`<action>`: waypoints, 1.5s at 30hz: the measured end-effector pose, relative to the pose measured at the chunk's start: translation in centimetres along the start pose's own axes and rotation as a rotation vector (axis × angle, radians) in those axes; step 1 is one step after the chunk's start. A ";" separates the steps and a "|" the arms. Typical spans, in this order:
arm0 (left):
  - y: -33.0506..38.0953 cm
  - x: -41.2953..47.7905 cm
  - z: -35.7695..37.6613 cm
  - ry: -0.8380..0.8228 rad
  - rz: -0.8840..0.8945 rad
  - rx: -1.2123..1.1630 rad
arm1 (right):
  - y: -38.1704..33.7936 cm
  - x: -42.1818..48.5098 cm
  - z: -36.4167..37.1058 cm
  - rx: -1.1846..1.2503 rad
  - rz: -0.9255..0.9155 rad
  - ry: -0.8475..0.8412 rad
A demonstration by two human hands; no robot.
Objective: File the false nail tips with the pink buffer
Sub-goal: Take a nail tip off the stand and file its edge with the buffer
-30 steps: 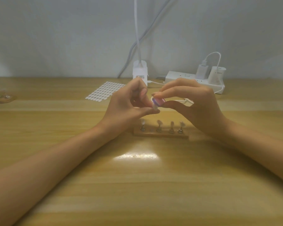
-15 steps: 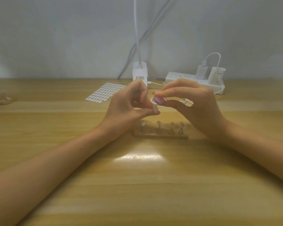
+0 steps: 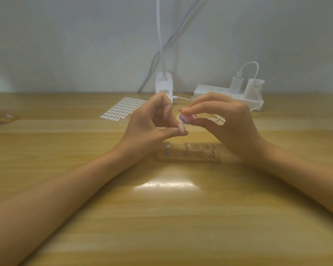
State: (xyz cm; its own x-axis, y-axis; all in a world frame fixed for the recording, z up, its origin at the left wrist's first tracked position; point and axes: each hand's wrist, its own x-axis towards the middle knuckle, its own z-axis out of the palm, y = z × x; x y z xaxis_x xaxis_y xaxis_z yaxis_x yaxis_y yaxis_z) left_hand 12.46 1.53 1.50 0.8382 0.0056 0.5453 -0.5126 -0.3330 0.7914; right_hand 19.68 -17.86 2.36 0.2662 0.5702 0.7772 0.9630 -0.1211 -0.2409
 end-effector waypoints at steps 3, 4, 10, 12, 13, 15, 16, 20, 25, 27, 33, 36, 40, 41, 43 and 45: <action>-0.1 0.1 -0.1 -0.013 0.009 0.002 | -0.3 -0.1 0.1 -0.021 -0.089 -0.054; -0.2 0.1 -0.1 -0.010 0.007 0.012 | 0.0 -0.1 0.0 -0.049 -0.075 -0.060; -0.3 0.2 -0.2 0.002 0.020 0.008 | -0.1 -0.2 -0.2 -0.072 -0.118 -0.041; -0.3 0.1 -0.2 0.000 0.016 0.008 | 0.2 -0.2 -0.3 -0.116 -0.098 -0.047; -0.3 0.0 -0.1 0.004 0.014 0.001 | 0.5 -0.2 -0.5 -0.122 -0.080 -0.032; -0.2 0.0 0.0 0.006 0.015 -0.011 | 0.5 -0.4 -0.5 -0.061 -0.073 -0.005; -0.3 0.1 0.0 0.011 0.021 -0.011 | 0.3 -0.4 -0.4 -0.027 -0.092 -0.005; -0.5 0.1 -0.1 0.004 0.022 0.004 | 0.3 -0.4 -0.4 -0.081 -0.071 -0.024; -0.4 0.2 -0.1 -0.002 0.020 -0.023 | -0.3 -0.3 -0.4 -0.029 -0.109 -0.017; -0.5 0.2 -0.1 0.001 0.015 -0.010 | -0.3 -0.3 -0.3 -0.096 -0.110 -0.027; -0.5 0.2 -0.1 0.006 0.007 -0.017 | -0.5 -0.4 -0.4 -0.087 -0.143 -0.024; -0.5 0.1 -0.1 0.011 -0.006 -0.005 | 0.1 -0.3 -0.7 -0.141 -0.081 -0.019; -0.3 0.0 -0.1 0.009 0.022 0.005 | -0.1 -0.4 -0.7 -0.063 -0.110 -0.011; -0.3 0.1 -0.2 0.011 0.025 0.012 | -0.2 -0.4 -0.5 -0.075 -0.123 -0.033; -0.3 0.0 -0.1 0.012 0.019 0.017 | 0.3 -0.5 -0.6 -0.114 -0.083 -0.043; -0.2 -0.1 0.0 0.005 0.009 0.004 | 0.7 -0.5 -1.1 -0.085 -0.029 -0.018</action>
State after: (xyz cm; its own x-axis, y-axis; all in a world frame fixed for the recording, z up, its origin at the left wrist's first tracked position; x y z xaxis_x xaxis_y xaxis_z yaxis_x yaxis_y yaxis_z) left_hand 12.44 1.61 1.32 0.8328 0.0072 0.5536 -0.5193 -0.3366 0.7855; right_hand 20.30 -19.12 2.37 0.2377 0.5893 0.7722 0.9707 -0.1720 -0.1675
